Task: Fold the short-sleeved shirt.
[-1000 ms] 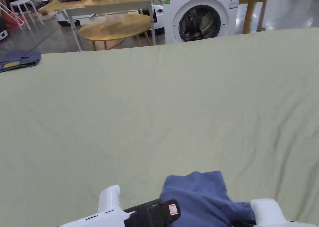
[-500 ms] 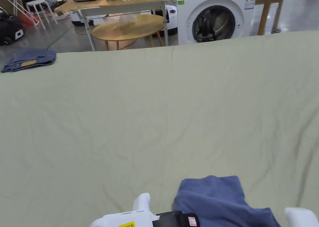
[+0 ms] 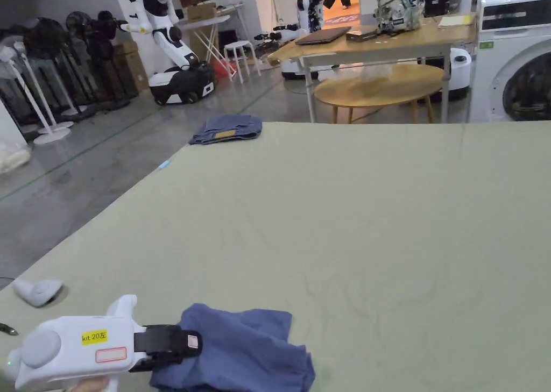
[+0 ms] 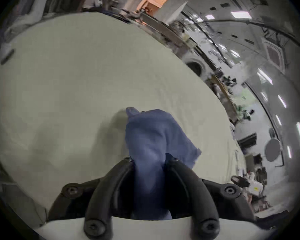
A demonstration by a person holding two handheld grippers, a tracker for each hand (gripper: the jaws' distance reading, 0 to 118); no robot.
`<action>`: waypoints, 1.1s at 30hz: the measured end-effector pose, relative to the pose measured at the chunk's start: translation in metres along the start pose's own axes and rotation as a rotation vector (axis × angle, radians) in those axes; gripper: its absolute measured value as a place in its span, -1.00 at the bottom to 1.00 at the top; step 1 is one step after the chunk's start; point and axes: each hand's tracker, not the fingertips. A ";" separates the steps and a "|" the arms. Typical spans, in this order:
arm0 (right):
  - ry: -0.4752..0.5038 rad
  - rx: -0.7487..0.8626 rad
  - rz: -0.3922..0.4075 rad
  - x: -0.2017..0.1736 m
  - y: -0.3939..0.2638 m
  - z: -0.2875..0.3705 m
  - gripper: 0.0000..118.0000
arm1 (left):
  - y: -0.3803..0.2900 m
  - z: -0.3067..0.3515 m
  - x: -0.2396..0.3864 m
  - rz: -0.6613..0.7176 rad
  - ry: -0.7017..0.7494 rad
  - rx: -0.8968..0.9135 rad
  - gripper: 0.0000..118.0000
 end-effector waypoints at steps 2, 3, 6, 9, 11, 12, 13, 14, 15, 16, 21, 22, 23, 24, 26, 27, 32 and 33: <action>-0.001 0.001 0.014 0.000 0.000 0.001 -1.00 | 0.011 0.008 -0.009 0.019 0.050 0.030 -0.58; 0.002 0.003 0.014 0.004 -0.001 0.001 -1.00 | 0.016 0.014 -0.011 0.031 0.115 0.055 -0.39; 0.016 0.027 0.010 0.007 0.004 0.007 -1.00 | 0.027 0.039 -0.012 0.034 0.260 0.180 -0.12; -0.007 0.090 0.028 0.008 0.019 0.018 -1.00 | 0.033 0.075 0.017 -0.099 0.332 0.306 -0.10; -0.026 0.151 0.053 0.004 0.034 0.028 -1.00 | 0.029 0.095 0.051 -0.188 0.350 0.400 -0.10; -0.033 0.192 0.071 0.001 0.042 0.035 -1.00 | 0.021 0.111 0.083 -0.219 0.330 0.440 -0.10; -0.040 0.230 0.086 -0.002 0.050 0.042 -1.00 | 0.015 0.119 0.101 -0.230 0.296 0.487 -0.10; -0.050 0.271 0.098 -0.006 0.058 0.049 -1.00 | 0.008 0.126 0.120 -0.253 0.274 0.554 -0.10; -0.059 0.319 0.114 -0.010 0.067 0.056 -1.00 | 0.001 0.132 0.140 -0.298 0.245 0.620 -0.10; -0.064 0.363 0.134 -0.014 0.074 0.064 -1.00 | -0.007 0.128 0.154 -0.353 0.230 0.654 -0.10; -0.118 0.578 0.223 -0.039 0.097 0.093 -1.00 | -0.053 0.113 0.247 -0.530 0.145 0.812 -0.10; -0.109 0.609 0.228 -0.042 0.099 0.096 -1.00 | -0.060 0.106 0.258 -0.522 0.113 0.816 -0.10; -0.100 0.631 0.240 -0.046 0.100 0.098 -1.00 | -0.068 0.101 0.270 -0.504 0.076 0.835 -0.13; -0.110 0.655 0.256 -0.051 0.100 0.101 -1.00 | -0.062 0.095 0.264 -0.492 0.046 0.846 -0.20; -0.146 0.711 0.304 -0.061 0.097 0.107 -1.00 | -0.073 0.086 0.282 -0.512 0.026 0.853 -0.63; -0.155 0.730 0.330 -0.064 0.095 0.109 -1.00 | -0.079 0.081 0.291 -0.522 0.029 0.860 -0.77; -0.179 0.761 0.420 -0.073 0.082 0.108 -1.00 | -0.100 0.069 0.317 -0.626 0.043 0.816 -1.00; -0.199 0.761 0.414 -0.075 0.079 0.107 -1.00 | -0.107 0.069 0.320 -0.654 0.041 0.814 -1.00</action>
